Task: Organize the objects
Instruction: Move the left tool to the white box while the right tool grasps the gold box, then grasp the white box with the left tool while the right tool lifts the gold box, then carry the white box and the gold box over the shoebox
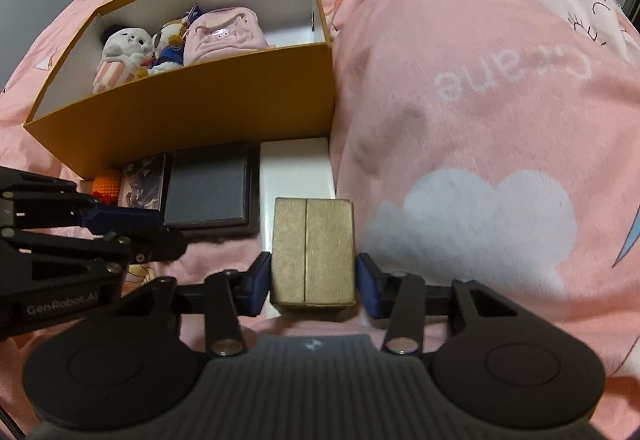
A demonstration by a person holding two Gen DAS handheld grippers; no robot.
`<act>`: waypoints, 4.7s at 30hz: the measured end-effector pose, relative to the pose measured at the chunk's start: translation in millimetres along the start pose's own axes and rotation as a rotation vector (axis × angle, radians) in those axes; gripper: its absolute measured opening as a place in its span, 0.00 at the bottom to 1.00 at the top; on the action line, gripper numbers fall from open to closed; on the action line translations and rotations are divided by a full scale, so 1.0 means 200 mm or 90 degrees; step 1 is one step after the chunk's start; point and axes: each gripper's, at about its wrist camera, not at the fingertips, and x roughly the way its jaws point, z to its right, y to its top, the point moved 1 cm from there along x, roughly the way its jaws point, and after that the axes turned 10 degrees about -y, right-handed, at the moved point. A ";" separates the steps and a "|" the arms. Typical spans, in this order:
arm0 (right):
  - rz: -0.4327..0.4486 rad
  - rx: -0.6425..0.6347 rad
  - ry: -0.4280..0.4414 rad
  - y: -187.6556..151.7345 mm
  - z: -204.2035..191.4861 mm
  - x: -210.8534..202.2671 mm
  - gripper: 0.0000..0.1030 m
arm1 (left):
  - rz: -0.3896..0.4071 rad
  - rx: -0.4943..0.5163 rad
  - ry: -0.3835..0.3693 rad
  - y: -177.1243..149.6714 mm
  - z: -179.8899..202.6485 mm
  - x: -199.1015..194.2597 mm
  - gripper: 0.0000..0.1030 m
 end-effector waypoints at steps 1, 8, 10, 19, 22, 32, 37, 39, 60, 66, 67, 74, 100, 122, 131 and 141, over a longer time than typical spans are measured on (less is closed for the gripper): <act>0.003 0.003 -0.004 0.00 0.00 0.00 0.45 | 0.001 -0.003 -0.006 0.00 0.00 0.00 0.24; 0.043 0.021 -0.048 -0.03 0.07 -0.08 0.45 | 0.006 -0.088 -0.109 0.05 -0.08 0.04 0.34; 0.041 0.045 -0.046 -0.04 0.13 -0.08 0.45 | -0.004 -0.107 -0.124 0.05 -0.09 0.07 0.38; 0.037 0.124 -0.004 -0.05 0.25 -0.05 0.45 | -0.055 -0.205 -0.159 0.12 -0.12 0.25 0.52; 0.034 0.134 0.010 -0.05 0.29 -0.03 0.45 | -0.072 -0.234 -0.141 0.14 -0.13 0.32 0.52; 0.026 0.137 0.034 -0.05 0.33 0.05 0.45 | -0.104 -0.295 -0.127 0.12 -0.15 0.48 0.67; 0.026 0.135 0.037 -0.05 0.33 0.05 0.45 | -0.099 -0.302 -0.136 0.11 -0.13 0.53 0.71; 0.026 0.134 0.037 -0.05 0.33 0.05 0.45 | -0.096 -0.295 -0.132 0.12 -0.11 0.55 0.71; 0.048 0.127 0.067 -0.03 0.33 -0.06 0.45 | 0.018 -0.198 -0.113 0.10 -0.01 0.10 0.34; 0.056 0.128 0.090 0.00 0.33 -0.12 0.45 | 0.050 -0.203 -0.132 0.10 -0.08 -0.02 0.33; 0.058 0.128 0.092 0.00 0.33 -0.13 0.45 | 0.055 -0.200 -0.134 0.10 -0.08 -0.04 0.33; 0.096 0.110 0.094 0.06 0.31 -0.24 0.45 | 0.096 -0.191 -0.160 0.18 -0.06 -0.18 0.33; 0.226 -0.018 0.036 0.76 0.08 -0.14 0.45 | 0.197 -0.245 0.042 0.82 -0.40 -0.08 0.32; 0.208 -0.038 0.042 0.81 0.07 -0.02 0.45 | 0.059 -0.298 -0.072 0.92 -0.50 0.26 0.35; 0.194 -0.043 0.049 0.78 0.09 -0.02 0.45 | 0.006 -0.233 -0.054 0.83 -0.48 0.19 0.30; 0.188 -0.051 0.061 0.75 0.07 -0.04 0.45 | -0.108 -0.235 -0.086 0.78 -0.44 0.33 0.30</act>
